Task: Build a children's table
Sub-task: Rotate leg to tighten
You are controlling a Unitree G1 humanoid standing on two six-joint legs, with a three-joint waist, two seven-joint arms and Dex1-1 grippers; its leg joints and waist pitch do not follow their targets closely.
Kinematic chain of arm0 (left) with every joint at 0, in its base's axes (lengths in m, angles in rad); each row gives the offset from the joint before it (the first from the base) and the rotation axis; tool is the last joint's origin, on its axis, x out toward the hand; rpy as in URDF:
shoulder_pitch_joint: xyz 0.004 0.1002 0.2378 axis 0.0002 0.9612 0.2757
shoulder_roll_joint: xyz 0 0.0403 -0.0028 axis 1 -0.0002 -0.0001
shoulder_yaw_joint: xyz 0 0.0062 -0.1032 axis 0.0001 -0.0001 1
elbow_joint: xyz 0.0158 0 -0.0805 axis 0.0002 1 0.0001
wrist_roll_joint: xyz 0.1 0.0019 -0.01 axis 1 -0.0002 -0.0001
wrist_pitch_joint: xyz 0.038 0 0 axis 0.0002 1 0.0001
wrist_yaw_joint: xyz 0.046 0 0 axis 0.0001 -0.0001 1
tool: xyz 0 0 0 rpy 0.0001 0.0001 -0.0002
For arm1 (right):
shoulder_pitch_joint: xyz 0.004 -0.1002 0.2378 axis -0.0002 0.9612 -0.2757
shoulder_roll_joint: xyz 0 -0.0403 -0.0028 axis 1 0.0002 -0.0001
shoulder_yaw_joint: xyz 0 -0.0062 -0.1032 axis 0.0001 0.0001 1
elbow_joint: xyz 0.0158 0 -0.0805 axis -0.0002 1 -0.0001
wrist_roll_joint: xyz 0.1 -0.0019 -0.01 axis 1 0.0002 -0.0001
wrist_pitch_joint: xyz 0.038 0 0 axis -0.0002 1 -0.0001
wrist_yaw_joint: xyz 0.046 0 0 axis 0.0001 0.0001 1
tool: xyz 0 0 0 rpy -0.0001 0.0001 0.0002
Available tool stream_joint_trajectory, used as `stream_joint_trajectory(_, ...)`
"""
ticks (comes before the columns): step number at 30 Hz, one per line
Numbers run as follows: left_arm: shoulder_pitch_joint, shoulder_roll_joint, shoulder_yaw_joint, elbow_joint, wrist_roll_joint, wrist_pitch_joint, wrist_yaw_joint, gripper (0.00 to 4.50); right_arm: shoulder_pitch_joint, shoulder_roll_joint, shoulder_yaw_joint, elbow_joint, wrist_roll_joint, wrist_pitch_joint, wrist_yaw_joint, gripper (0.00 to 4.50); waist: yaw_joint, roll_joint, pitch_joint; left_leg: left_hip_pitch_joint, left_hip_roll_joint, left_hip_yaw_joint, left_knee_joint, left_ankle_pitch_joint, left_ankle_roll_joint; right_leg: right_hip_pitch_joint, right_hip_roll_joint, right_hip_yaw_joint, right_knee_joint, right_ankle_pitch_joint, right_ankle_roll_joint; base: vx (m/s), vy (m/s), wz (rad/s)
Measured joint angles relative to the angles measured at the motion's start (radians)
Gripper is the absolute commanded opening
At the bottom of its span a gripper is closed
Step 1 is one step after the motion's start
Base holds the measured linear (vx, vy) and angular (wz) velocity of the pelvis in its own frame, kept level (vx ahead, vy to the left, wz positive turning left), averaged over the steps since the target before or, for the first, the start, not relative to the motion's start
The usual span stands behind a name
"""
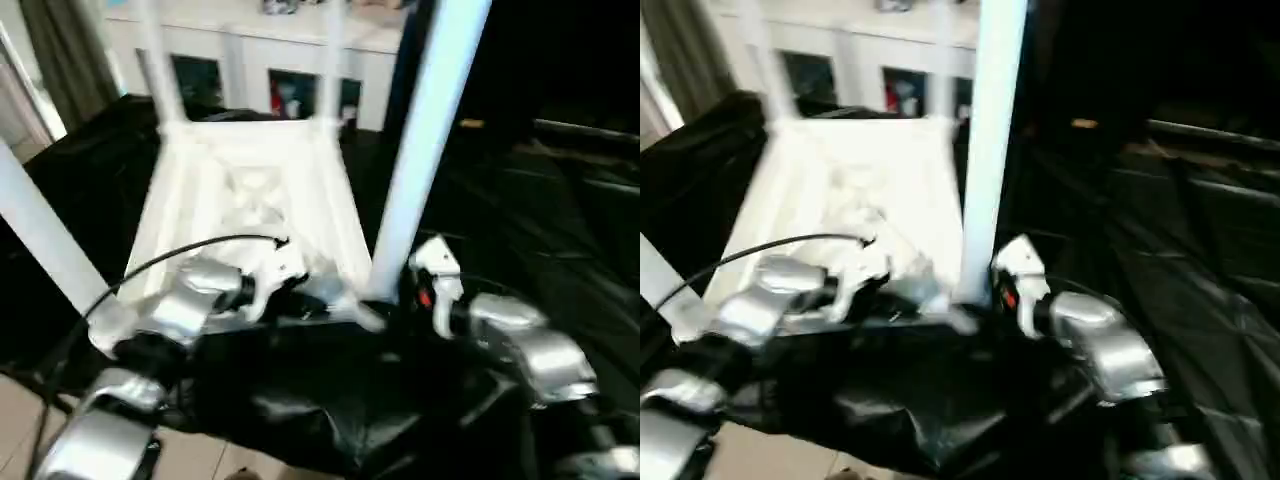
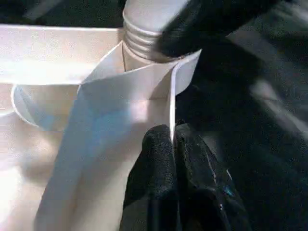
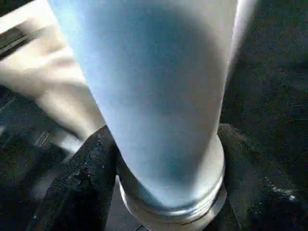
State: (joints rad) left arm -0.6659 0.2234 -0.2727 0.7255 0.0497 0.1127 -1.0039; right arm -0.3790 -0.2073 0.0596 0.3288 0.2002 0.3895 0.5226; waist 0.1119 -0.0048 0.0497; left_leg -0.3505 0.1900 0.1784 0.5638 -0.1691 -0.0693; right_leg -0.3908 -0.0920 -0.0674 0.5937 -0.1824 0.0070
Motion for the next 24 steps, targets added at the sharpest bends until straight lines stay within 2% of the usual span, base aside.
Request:
stream_joint_trajectory(4, -0.042, -0.093, 0.005, 0.058, 0.027, 0.021, 0.180, 0.00, -0.055, 0.133, -0.079, 0.080, -0.022, -0.026, -0.273, 2.74, -0.002, -0.001, 0.000, 0.000, -0.001, 0.000, 0.000, 0.000, 0.000, 0.000, 0.000, 0.000, -0.001, 0.000, 0.000, 0.000, 0.000, 0.00)
stream_joint_trajectory(11, -0.051, -0.120, 0.013, 0.076, 0.033, 0.019, 0.200, 0.00, -0.064, 0.163, -0.082, 0.099, -0.063, -0.072, -0.318, 2.74, -0.001, 0.007, -0.004, 0.000, -0.001, 0.000, -0.003, 0.000, 0.000, 0.001, 0.000, 0.001, 0.000, 0.001, -0.001, 0.000, 0.000, 0.00)
stream_joint_trajectory(12, -0.051, -0.117, 0.013, 0.076, 0.033, 0.017, 0.193, 0.00, -0.063, 0.163, -0.081, 0.099, -0.063, -0.075, -0.315, 3.44, 0.000, 0.008, -0.004, 0.000, -0.001, 0.000, -0.004, 0.000, 0.000, 0.001, 0.000, 0.001, 0.000, 0.002, -0.003, 0.000, 0.000, 0.00)
stream_joint_trajectory(13, -0.051, -0.110, 0.012, 0.075, 0.033, 0.013, 0.179, 0.00, -0.063, 0.159, -0.078, 0.099, -0.063, -0.075, -0.298, 3.44, 0.000, 0.009, -0.004, 0.000, -0.001, 0.000, -0.005, 0.000, 0.000, 0.001, 0.000, 0.001, 0.000, 0.002, -0.003, 0.000, 0.000, 0.00)
stream_joint_trajectory(16, -0.049, -0.080, 0.010, 0.071, 0.025, -0.002, 0.127, 0.00, -0.055, 0.116, -0.037, 0.080, -0.063, -0.067, -0.210, 3.50, -0.008, 0.010, -0.003, -0.001, 0.000, 0.000, -0.007, 0.000, 0.000, 0.000, 0.001, 0.001, 0.000, 0.002, -0.003, 0.000, 0.000, 0.00)
stream_joint_trajectory(17, -0.044, -0.069, 0.010, 0.065, 0.020, -0.007, 0.106, 0.00, -0.048, 0.092, -0.023, 0.067, -0.062, -0.062, -0.170, 3.73, -0.010, 0.010, -0.003, -0.001, 0.000, 0.000, -0.007, 0.000, 0.000, -0.001, 0.001, 0.001, -0.001, 0.002, -0.003, 0.000, 0.000, 0.00)
stream_joint_trajectory(18, -0.040, -0.055, 0.010, 0.058, 0.018, -0.011, 0.080, 0.00, -0.041, 0.061, -0.005, 0.047, -0.062, -0.048, -0.121, 3.73, -0.012, 0.011, -0.003, -0.002, -0.001, 0.000, -0.007, 0.000, 0.000, -0.001, 0.001, 0.001, -0.001, 0.002, -0.004, 0.000, 0.000, 0.00)
stream_joint_trajectory(21, -0.012, -0.001, 0.007, 0.025, -0.010, -0.028, -0.031, 0.00, 0.003, -0.065, 0.073, -0.046, -0.053, -0.029, 0.080, 3.73, -0.010, 0.011, -0.003, -0.004, 0.000, 0.000, -0.008, 0.000, 0.000, -0.003, 0.001, 0.000, -0.001, 0.001, -0.005, 0.000, 0.000, 0.00)
stream_joint_trajectory(24, -0.001, 0.036, 0.006, 0.015, -0.028, -0.049, -0.121, 0.00, 0.028, -0.137, 0.096, -0.094, -0.035, -0.024, 0.211, 3.73, -0.004, 0.009, -0.001, -0.006, 0.000, 0.000, -0.007, 0.000, 0.000, -0.005, 0.001, 0.000, 0.001, 0.001, -0.005, 0.000, 0.000, 0.00)
